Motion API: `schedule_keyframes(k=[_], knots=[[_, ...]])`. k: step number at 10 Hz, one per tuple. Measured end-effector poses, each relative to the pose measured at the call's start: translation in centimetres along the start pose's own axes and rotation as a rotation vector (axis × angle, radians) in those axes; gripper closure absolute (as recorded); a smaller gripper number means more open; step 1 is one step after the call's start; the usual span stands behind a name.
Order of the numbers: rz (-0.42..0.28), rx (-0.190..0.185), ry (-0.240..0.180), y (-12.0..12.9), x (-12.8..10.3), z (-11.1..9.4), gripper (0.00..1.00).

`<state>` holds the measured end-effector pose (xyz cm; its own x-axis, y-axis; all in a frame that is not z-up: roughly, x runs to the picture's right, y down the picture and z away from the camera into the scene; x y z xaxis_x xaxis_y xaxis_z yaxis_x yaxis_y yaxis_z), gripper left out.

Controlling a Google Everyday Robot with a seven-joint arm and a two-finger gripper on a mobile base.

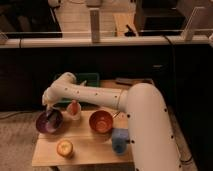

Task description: Wipe purple bowl with brush

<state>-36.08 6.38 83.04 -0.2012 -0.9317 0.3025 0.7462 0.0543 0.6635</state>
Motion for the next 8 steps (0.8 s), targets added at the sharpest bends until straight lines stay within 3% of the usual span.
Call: schedule_keyframes(k=[4,8], knots=[[-0.035,0.067,0.003,-2.4,0.7,1.6,1.00],[-0.037,0.142,-0.042,-4.5,-2.1,1.6,1.00]])
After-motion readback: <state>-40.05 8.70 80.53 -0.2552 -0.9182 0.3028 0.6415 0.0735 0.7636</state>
